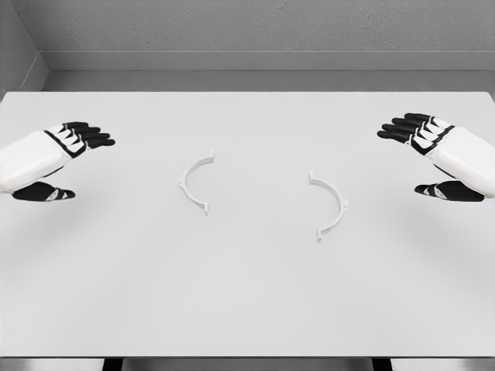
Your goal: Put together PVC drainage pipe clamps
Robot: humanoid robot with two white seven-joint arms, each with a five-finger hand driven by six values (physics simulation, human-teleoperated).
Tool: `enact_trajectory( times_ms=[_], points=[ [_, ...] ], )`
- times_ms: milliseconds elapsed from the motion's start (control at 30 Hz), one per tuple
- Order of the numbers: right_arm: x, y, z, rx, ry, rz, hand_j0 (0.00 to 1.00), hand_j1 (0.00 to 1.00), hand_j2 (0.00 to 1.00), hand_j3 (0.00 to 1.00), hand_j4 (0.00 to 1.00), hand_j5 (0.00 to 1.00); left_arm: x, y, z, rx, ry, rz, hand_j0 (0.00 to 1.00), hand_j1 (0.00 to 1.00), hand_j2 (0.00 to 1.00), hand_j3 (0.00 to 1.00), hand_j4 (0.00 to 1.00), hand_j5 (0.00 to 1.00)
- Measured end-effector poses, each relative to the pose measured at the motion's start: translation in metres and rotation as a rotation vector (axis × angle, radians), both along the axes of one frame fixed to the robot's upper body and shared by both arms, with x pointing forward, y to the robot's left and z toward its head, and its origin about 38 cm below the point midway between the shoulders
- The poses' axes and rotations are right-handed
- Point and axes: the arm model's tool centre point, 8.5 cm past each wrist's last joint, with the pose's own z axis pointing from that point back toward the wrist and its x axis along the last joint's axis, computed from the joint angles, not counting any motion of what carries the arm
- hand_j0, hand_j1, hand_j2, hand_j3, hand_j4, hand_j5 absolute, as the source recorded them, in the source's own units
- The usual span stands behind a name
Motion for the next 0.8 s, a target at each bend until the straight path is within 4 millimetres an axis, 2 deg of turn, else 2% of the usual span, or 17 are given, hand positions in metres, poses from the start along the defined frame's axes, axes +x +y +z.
enact_trajectory(
  times_ms=[233,300,333,367,433,500,633,733,800],
  points=[
    [0.003,0.002,0.0,0.01,-0.008,-0.002,1.0,1.0,1.0,1.0,1.0,1.0,0.002,0.002,0.004,0.009,-0.01,0.004,1.0,1.0,1.0,1.0,1.0,1.0],
    [0.02,0.006,0.019,-0.025,-0.06,-0.007,1.0,1.0,1.0,1.0,1.0,1.0,0.004,0.001,0.005,0.004,-0.017,0.004,1.0,1.0,1.0,1.0,1.0,1.0],
    [0.023,0.008,0.014,-0.044,-0.044,-0.008,1.0,1.0,1.0,1.0,1.0,1.0,0.005,0.0,0.008,-0.002,-0.027,0.003,1.0,1.0,1.0,1.0,1.0,1.0],
    [0.029,0.011,0.017,-0.06,-0.052,-0.007,1.0,1.0,1.0,1.0,1.0,1.0,0.008,-0.003,0.011,-0.013,-0.041,0.002,1.0,1.0,1.0,1.0,1.0,1.0],
    [0.039,0.016,0.011,-0.094,-0.036,-0.005,1.0,1.0,1.0,1.0,1.0,1.0,0.011,-0.007,0.007,-0.045,-0.043,0.006,1.0,1.0,1.0,1.0,1.0,1.0],
    [0.057,0.019,0.013,-0.135,-0.037,-0.011,1.0,1.0,1.0,1.0,1.0,1.0,0.017,-0.011,0.002,-0.082,-0.046,0.017,1.0,1.0,1.0,1.0,1.0,1.0],
    [0.072,0.02,-0.03,-0.17,0.075,-0.033,1.0,1.0,1.0,1.0,1.0,1.0,0.042,-0.027,-0.008,-0.155,-0.057,0.035,1.0,1.0,1.0,1.0,1.0,1.0],
    [0.075,0.021,-0.05,-0.194,0.12,-0.041,1.0,1.0,1.0,1.0,1.0,1.0,0.051,-0.043,-0.035,-0.193,-0.005,0.04,1.0,1.0,1.0,1.0,1.0,1.0],
    [0.075,0.022,-0.059,-0.206,0.142,-0.045,1.0,1.0,1.0,1.0,1.0,1.0,0.062,-0.053,-0.036,-0.22,-0.005,0.04,1.0,1.0,1.0,1.0,1.0,1.0]
  ],
)
